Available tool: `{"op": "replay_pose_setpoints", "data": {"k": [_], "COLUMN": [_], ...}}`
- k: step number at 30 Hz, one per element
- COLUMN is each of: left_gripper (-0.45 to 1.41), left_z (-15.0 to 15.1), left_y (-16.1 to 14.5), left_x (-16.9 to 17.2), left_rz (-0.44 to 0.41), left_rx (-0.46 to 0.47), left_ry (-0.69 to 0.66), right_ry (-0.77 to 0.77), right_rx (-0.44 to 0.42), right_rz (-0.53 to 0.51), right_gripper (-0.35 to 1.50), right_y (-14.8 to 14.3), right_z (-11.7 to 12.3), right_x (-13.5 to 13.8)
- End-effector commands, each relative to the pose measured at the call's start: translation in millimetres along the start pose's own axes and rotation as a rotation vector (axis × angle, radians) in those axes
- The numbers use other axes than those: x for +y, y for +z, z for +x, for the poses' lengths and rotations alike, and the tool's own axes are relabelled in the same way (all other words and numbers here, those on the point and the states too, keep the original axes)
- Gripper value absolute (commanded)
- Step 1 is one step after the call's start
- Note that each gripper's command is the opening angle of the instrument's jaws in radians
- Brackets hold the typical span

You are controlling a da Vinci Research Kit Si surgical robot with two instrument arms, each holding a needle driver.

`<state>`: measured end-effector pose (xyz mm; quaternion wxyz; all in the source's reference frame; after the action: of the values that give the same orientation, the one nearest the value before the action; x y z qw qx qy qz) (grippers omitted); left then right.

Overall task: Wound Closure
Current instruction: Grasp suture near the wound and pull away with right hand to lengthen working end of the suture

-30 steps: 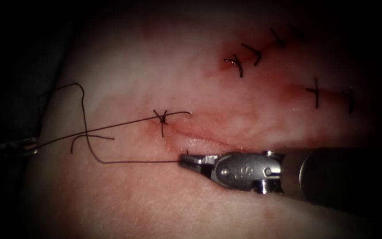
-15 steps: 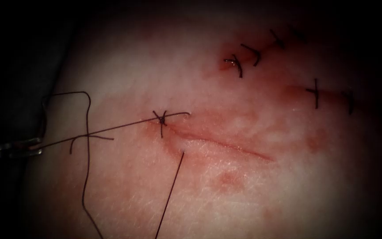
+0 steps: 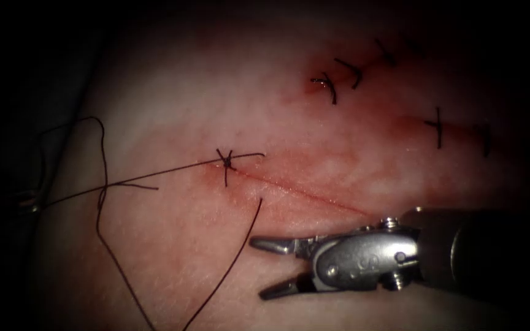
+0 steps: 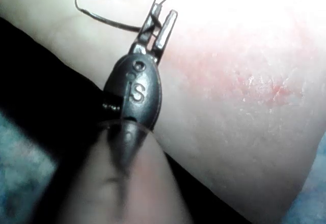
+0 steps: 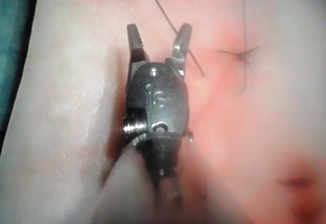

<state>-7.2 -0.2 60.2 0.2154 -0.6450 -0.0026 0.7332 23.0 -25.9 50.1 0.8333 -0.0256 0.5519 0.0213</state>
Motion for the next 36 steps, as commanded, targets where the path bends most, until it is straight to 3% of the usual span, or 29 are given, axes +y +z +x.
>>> {"op": "replay_pose_setpoints", "data": {"k": [1, 5, 8, 11, 12, 14, 15, 21, 24, 25, 32, 36], "left_gripper": [-0.45, -0.45, -0.45, -0.45, -0.45, -0.45, -0.45, -0.45, -0.45, -0.45, -0.45, -0.45], "left_z": [-0.9, -1.3, -1.4, -1.4, -1.4, -1.4, -1.4, -1.4, -1.5, -1.5, -1.7, -1.7], "left_y": [0.6, 0.9, 1.0, 1.2, 1.3, 1.4, 1.4, 1.5, 1.7, 1.7, 1.8, 1.8], "left_x": [0.2, 0.1, 0.0, 0.0, 0.0, 0.1, 0.1, 0.2, 0.2, 0.2, 0.1, 0.1], "left_rz": [0.000, 0.001, 0.000, 0.000, 0.000, 0.001, -0.001, 0.000, -0.001, -0.002, -0.002, -0.003], "left_rx": [0.001, 0.002, 0.003, 0.005, 0.005, 0.009, 0.007, 0.007, 0.009, 0.010, 0.011, 0.011], "left_ry": [-0.001, -0.001, -0.001, -0.001, -0.001, -0.001, -0.001, -0.001, -0.001, -0.001, -0.001, -0.001], "right_ry": [-0.011, -0.014, -0.018, -0.033, -0.023, 0.073, 0.096, 0.132, 0.118, 0.105, 0.079, 0.065], "right_rx": [-0.009, -0.044, -0.052, -0.058, -0.061, -0.108, -0.145, -0.139, -0.131, -0.116, -0.051, -0.032], "right_rz": [-0.009, -0.033, -0.040, -0.043, -0.038, -0.008, -0.025, -0.030, 0.012, 0.043, 0.152, 0.179], "right_gripper": [1.25, 1.28, 1.28, 1.06, 0.81, -0.35, -0.35, -0.35, -0.35, -0.35, -0.35, -0.35], "right_y": [1.4, 3.3, 4.2, 5.3, 5.4, 5.2, 4.9, 3.2, 2.8, 2.6, 2.5, 2.6], "right_z": [-1.7, -4.9, -5.8, -6.1, -6.1, -6.0, -6.0, -5.3, -3.0, -1.2, 6.2, 8.2], "right_x": [0.6, 2.0, 2.1, 1.4, 1.2, 1.0, 1.0, -0.8, -4.0, -6.4, -14.8, -16.3]}}
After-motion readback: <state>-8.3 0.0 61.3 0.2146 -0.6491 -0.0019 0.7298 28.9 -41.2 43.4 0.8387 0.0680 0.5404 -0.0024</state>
